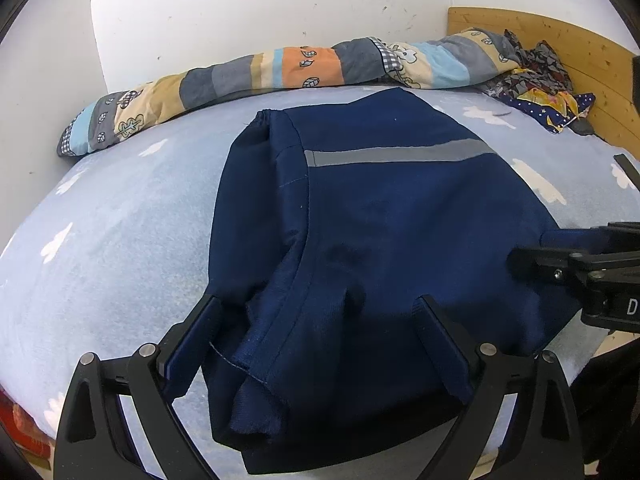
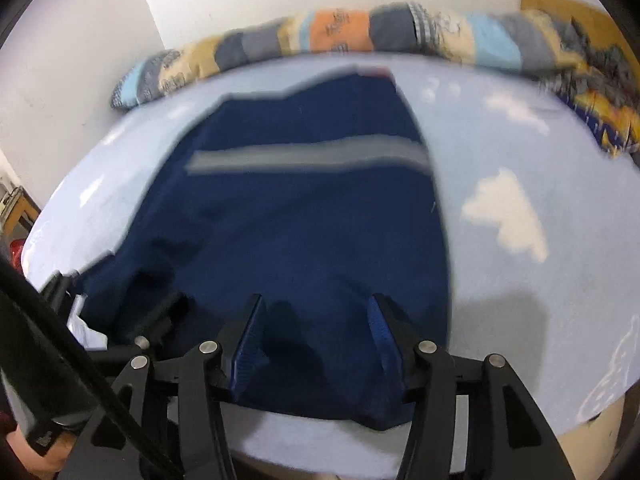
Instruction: Fold large clothes
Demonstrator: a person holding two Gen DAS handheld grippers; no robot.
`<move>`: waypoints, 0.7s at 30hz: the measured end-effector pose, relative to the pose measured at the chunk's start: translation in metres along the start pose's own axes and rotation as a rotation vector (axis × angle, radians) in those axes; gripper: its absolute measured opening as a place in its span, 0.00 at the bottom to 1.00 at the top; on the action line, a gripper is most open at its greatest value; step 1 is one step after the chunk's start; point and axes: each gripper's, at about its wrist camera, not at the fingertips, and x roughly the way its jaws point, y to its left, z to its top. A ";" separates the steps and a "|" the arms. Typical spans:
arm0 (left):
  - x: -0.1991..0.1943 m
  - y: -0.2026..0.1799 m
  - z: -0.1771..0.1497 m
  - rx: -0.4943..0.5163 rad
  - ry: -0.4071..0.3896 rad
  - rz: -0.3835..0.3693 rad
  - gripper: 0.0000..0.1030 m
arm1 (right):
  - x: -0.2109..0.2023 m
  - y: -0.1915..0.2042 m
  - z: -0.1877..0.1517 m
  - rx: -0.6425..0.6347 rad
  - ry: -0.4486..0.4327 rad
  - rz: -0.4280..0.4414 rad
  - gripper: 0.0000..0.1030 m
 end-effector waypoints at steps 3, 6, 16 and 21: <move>-0.005 0.001 0.002 -0.009 -0.009 -0.003 0.93 | -0.010 0.008 0.002 -0.042 -0.040 -0.012 0.56; -0.014 0.005 0.005 -0.025 -0.042 0.014 0.93 | -0.026 0.011 0.005 -0.039 -0.119 -0.005 0.56; -0.037 0.030 0.016 -0.122 -0.132 0.089 0.97 | -0.054 0.024 0.008 -0.093 -0.266 -0.074 0.79; -0.041 0.033 0.018 -0.130 -0.150 0.105 0.98 | -0.050 0.029 0.006 -0.104 -0.250 -0.075 0.81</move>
